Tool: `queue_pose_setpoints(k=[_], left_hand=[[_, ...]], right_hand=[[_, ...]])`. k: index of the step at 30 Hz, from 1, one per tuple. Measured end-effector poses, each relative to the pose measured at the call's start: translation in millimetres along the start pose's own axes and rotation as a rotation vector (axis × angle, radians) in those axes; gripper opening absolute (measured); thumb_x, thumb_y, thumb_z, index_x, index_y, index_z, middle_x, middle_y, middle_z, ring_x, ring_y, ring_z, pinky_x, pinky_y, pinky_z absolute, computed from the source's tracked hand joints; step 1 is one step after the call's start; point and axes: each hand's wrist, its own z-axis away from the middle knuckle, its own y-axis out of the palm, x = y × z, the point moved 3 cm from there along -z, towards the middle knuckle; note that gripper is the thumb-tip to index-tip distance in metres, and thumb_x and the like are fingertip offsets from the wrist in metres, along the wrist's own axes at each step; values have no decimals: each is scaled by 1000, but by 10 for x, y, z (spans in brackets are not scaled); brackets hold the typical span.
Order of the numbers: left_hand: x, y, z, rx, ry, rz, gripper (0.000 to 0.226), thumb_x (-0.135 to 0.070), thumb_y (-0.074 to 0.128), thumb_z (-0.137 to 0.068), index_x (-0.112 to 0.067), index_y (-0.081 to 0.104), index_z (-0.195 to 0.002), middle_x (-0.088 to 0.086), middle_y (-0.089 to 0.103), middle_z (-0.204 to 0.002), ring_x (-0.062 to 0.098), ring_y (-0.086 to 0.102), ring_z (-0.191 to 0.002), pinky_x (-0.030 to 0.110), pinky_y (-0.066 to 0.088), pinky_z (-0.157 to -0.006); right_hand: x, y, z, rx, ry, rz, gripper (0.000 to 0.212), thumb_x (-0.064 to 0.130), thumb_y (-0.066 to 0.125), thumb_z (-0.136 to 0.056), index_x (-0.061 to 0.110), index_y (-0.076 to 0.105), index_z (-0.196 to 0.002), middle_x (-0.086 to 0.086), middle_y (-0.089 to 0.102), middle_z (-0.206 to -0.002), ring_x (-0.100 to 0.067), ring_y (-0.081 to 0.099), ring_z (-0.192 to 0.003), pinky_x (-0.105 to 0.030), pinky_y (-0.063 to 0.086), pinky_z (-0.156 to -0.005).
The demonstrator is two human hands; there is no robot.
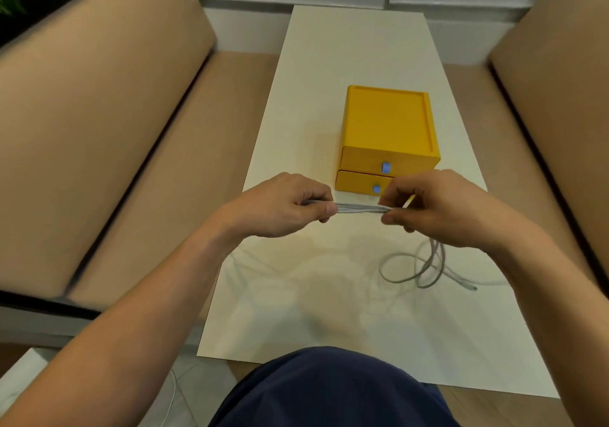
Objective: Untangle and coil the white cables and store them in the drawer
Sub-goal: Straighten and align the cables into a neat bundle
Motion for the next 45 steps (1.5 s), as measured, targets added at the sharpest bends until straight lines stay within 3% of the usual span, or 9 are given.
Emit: queue_pose_setpoints(k=[5,10,15,20,24,28,33,38,45], left_hand=[[-102,-31,7,-110,51,41,33,-31,57,-104,-33,58,-71,-15,47,-53,6,39,-52,19,30,-51],[-89,-120,75,-163,51,59,29,-29,61,-101,-33,66,-72,-12,46,-53,7,38,-50,18,31,-49],[-76,-126,106,-162,59,42,26,-30,62,-101,-33,69,-76,-14,47,-52,7,40,-50,17,32,-50],[-60,-189,143,-128,93,39,24,-26,63,-101,-29,71,-79,-13,48,-54,8,40,-52,17,30,-50],[-57,-240,171,-125,106,34,24,-24,63,-101,-29,71,-79,-13,47,-54,9,40,-52,18,29,-50],[-52,-255,184,-85,122,50,22,-26,64,-101,-26,72,-80,-12,46,-54,8,38,-52,19,28,-50],[-65,-260,198,-90,110,74,22,-25,65,-101,-24,75,-81,-11,41,-53,9,34,-52,20,25,-50],[-95,-323,177,-138,78,79,25,-29,64,-101,-28,76,-79,-9,41,-53,8,33,-52,21,26,-50],[-162,-362,154,-198,105,40,26,-28,61,-102,-28,71,-78,-11,42,-53,9,37,-51,18,28,-49]], right_hand=[[103,-422,161,-194,-185,344,19,34,70,-91,36,77,-108,12,71,-98,-14,60,-82,-37,52,-74],[-84,-364,183,-135,-151,97,17,43,63,-94,54,71,-105,39,63,-97,22,57,-83,-5,42,-71],[-142,-59,42,-272,-109,23,15,31,58,-103,39,70,-107,16,70,-92,8,57,-77,-7,37,-61],[8,224,-52,-80,-181,-249,35,11,61,-100,36,66,-124,22,71,-118,6,64,-110,-6,47,-89],[56,280,-75,16,-193,-460,28,7,60,-101,21,72,-123,11,78,-107,-7,72,-104,-19,55,-89],[91,348,-67,139,-182,-563,32,33,64,-95,19,73,-121,3,78,-110,-15,72,-107,-25,55,-91],[142,341,-67,34,-204,-588,15,30,65,-97,26,78,-91,-1,78,-88,-15,73,-83,-22,53,-77],[215,184,-57,-105,-153,-311,14,33,72,-95,28,76,-83,22,63,-63,-3,47,-55,-14,34,-52],[258,17,-77,-187,-61,-373,12,30,84,-84,25,73,-85,17,67,-69,-7,52,-57,-31,43,-59]])
